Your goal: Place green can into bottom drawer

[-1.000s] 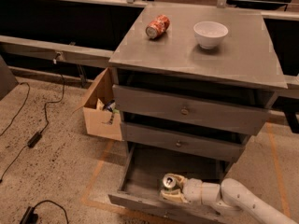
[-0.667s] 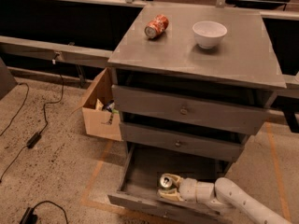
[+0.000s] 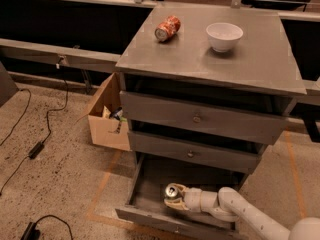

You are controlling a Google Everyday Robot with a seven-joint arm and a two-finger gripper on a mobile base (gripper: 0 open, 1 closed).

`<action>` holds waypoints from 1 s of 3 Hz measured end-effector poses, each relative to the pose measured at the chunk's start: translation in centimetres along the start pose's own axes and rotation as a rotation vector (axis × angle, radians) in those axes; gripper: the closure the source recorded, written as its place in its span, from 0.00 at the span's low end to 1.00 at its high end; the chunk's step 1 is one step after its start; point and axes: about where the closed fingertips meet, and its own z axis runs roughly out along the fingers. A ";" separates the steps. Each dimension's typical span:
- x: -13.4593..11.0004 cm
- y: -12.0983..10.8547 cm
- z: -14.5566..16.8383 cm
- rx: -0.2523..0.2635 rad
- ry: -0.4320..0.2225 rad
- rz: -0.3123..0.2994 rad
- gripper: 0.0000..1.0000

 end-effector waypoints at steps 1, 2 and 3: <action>1.5 -1.2 1.9 0.006 0.015 0.000 1.00; 3.0 -3.2 2.2 0.031 0.044 -0.008 1.00; 4.3 -5.9 2.0 0.062 0.081 -0.019 1.00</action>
Offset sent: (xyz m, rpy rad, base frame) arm 0.0603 -0.0177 -0.0535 -0.0961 -0.0165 -0.0650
